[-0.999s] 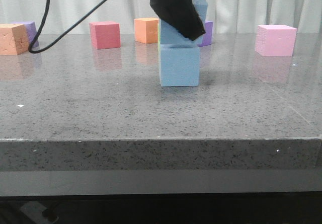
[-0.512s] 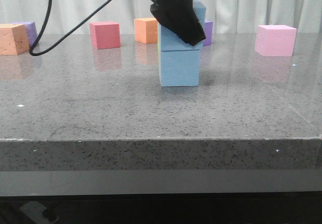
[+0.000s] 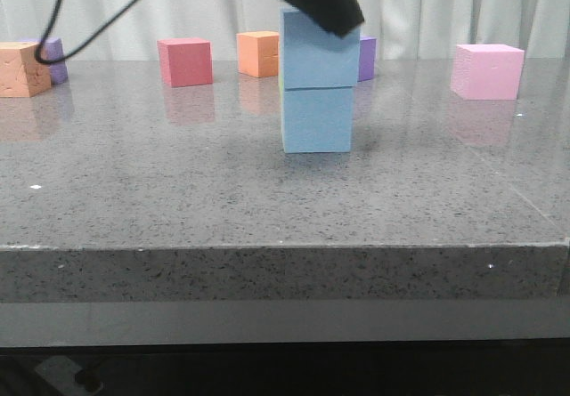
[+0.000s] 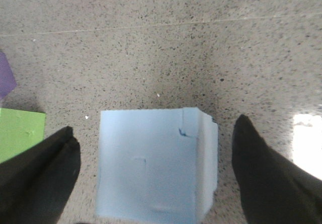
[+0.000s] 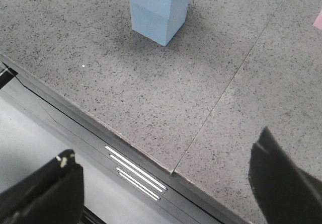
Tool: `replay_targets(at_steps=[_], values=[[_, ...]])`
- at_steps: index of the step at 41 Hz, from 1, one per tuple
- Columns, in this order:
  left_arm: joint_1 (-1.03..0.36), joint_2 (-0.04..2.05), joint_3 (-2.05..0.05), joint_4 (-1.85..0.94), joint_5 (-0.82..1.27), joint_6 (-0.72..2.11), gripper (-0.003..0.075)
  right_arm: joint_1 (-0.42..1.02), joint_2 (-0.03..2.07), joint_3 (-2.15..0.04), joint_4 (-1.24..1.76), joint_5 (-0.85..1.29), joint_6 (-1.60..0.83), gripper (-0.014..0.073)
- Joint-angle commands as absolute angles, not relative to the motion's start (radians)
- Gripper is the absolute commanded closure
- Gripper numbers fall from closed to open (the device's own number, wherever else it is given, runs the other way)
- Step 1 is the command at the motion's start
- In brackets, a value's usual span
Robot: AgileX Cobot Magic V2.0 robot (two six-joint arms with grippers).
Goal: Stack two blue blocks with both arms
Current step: 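Raise the left gripper up away from the stack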
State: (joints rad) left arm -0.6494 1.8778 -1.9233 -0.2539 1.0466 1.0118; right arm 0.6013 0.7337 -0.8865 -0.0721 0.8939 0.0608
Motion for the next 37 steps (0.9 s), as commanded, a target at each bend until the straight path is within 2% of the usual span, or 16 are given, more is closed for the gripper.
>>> replay_targets(at_steps=[1,16,29,37], values=[[-0.654,1.775,-1.955,-0.279,1.067,0.966,0.0121,0.596,0.729,-0.908,-0.073,0.834,0.051,-0.0070],[-0.653,1.642,-1.955,-0.013,1.274,0.369,0.0121,0.596,0.729,-0.908,-0.073,0.834,0.051,-0.0070],[-0.651,1.564,-1.930,0.000,1.274,0.144,0.0121,0.596,0.729,-0.908,-0.073,0.834,0.051,-0.0070],[-0.651,1.435,-1.780,0.000,1.235,0.112,0.0121,0.596,0.729,-0.908,-0.073,0.834,0.051,-0.0070]])
